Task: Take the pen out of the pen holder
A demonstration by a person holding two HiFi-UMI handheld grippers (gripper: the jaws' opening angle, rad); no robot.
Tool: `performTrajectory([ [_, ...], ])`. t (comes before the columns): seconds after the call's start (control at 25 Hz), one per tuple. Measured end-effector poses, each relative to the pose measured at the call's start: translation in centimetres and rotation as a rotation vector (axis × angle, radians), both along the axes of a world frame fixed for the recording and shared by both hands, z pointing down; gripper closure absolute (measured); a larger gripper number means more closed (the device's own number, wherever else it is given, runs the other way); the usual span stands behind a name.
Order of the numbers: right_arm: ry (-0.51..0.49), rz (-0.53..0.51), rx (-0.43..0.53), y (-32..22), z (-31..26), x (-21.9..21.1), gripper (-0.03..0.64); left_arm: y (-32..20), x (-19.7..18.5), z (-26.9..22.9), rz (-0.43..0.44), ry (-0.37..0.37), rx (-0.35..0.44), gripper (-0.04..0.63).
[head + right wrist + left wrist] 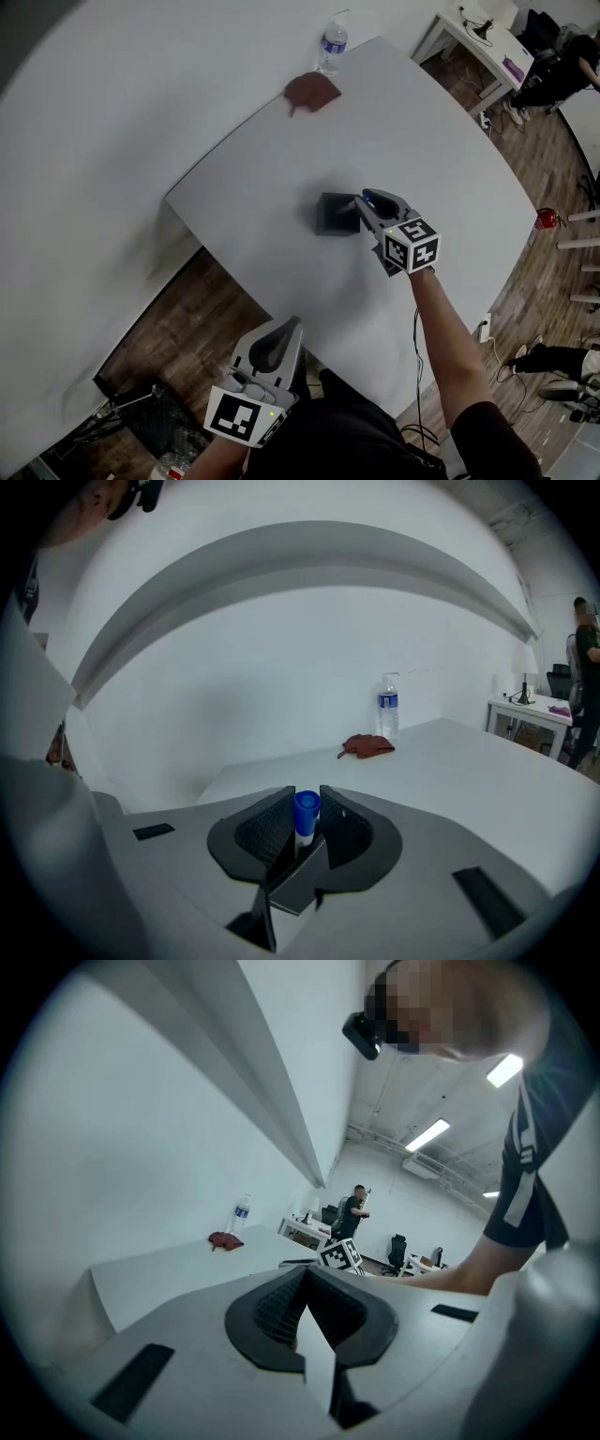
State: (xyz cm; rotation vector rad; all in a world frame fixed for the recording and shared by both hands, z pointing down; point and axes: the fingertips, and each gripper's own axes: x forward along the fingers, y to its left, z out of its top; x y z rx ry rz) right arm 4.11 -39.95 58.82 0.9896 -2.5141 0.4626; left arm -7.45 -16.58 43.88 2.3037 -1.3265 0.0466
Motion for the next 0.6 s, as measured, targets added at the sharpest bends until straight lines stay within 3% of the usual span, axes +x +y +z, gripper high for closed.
performTrajectory([
  [0.6,-0.12,0.0,0.095,7.7,-12.7,1.2,0.531,3.0,3.7,-4.6,0.005,-0.031,0.106,0.589],
])
